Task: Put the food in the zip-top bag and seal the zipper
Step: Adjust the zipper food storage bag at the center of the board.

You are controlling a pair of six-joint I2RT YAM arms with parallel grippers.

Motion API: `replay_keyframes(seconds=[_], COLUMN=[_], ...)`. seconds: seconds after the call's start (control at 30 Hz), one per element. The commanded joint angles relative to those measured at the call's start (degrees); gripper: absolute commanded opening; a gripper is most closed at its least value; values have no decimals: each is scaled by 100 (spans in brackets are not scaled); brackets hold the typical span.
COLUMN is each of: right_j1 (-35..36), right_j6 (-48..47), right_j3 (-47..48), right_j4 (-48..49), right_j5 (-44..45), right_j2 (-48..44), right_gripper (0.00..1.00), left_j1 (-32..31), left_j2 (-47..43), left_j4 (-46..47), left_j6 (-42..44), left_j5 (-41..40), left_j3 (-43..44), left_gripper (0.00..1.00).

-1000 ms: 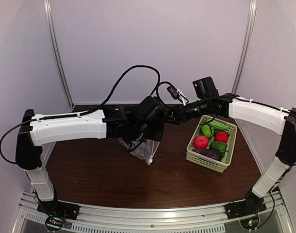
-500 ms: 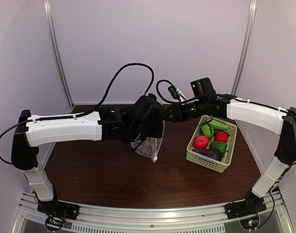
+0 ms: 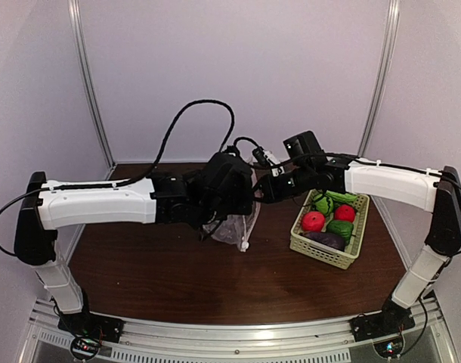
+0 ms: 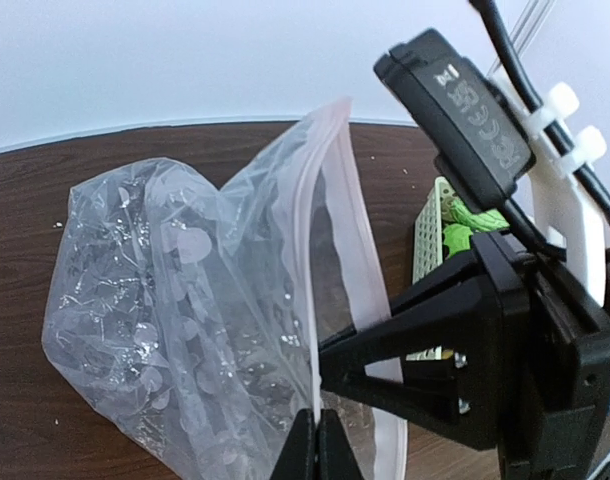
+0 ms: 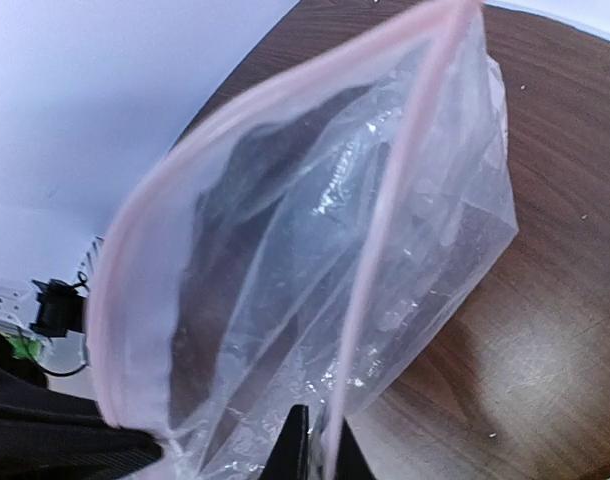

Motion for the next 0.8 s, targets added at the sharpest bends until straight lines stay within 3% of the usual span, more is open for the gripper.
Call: replay_keyframes(seconds=[0.0, 0.13, 0.33, 0.57, 0.77], right_j1=[-205, -775, -811, -797, -983], right_j6=[135, 298, 7, -541, -1716], right_j3=[85, -214, -337, -443, -350], right_j4=[-347, -101, 59, 200, -891], right_j5=[940, 1107, 1064, -494, -310], right_j2=[-12, -294, -479, -653, -1320], right_gripper=[0, 0, 0, 33, 51], left_j1=[-26, -3, 27, 98, 209], left_j2=[-423, -763, -625, -114, -124], left_j4=[-39, -78, -40, -244, -256], left_j6=[-40, 46, 197, 292, 475], left_j5=[-639, -888, -639, -183, -162], left_j3=[-51, -285, -245, 42, 21], left_gripper=[0, 0, 0, 0, 0])
